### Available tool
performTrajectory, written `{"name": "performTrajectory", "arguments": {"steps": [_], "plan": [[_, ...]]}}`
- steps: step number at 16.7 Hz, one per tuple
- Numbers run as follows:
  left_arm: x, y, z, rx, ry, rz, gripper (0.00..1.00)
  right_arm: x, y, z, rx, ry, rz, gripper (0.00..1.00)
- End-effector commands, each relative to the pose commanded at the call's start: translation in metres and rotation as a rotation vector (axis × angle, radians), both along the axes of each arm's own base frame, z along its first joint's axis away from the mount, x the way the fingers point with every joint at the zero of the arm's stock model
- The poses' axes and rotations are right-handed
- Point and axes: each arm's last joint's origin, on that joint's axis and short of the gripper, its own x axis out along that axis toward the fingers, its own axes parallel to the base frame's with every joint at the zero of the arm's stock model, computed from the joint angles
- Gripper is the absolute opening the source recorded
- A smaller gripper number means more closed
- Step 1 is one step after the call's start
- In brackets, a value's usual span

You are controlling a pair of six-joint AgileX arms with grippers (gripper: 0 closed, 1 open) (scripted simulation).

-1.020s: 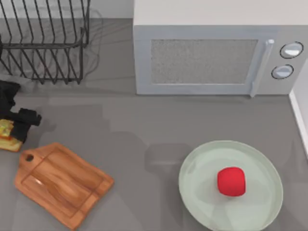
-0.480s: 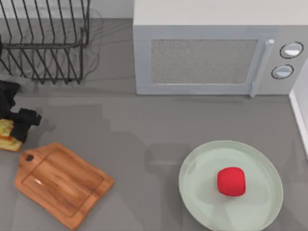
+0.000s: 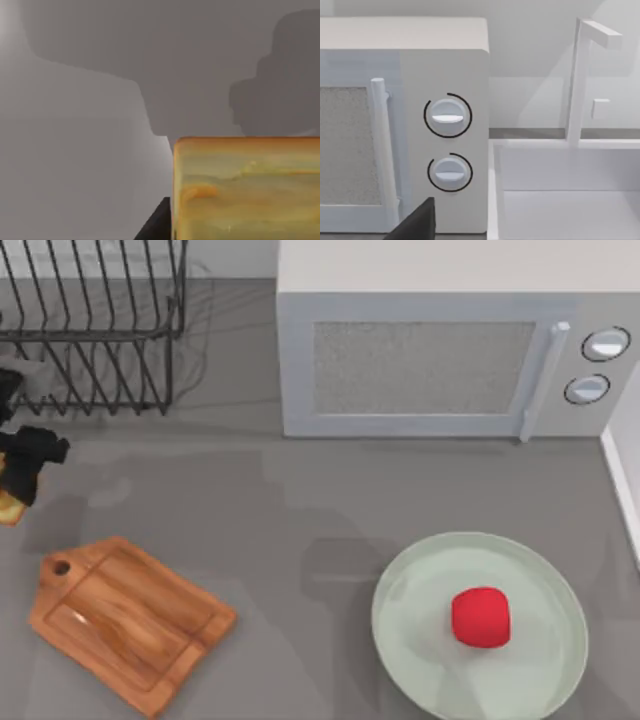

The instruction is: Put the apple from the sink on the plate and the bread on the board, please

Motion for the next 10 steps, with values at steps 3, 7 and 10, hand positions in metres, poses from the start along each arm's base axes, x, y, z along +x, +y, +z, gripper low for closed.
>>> {"name": "performTrajectory", "arguments": {"steps": [3, 7, 10], "plan": [[-0.003, 0.000, 0.035, 0.001, -0.011, 0.000, 0.00, 0.000, 0.000, 0.000, 0.000, 0.000, 0.000, 1.00], [-0.003, 0.000, 0.044, 0.002, -0.021, 0.000, 0.00, 0.000, 0.000, 0.000, 0.000, 0.000, 0.000, 1.00], [-0.005, -0.004, 0.041, 0.002, -0.017, 0.005, 0.00, 0.000, 0.000, 0.000, 0.000, 0.000, 0.000, 1.00]]}}
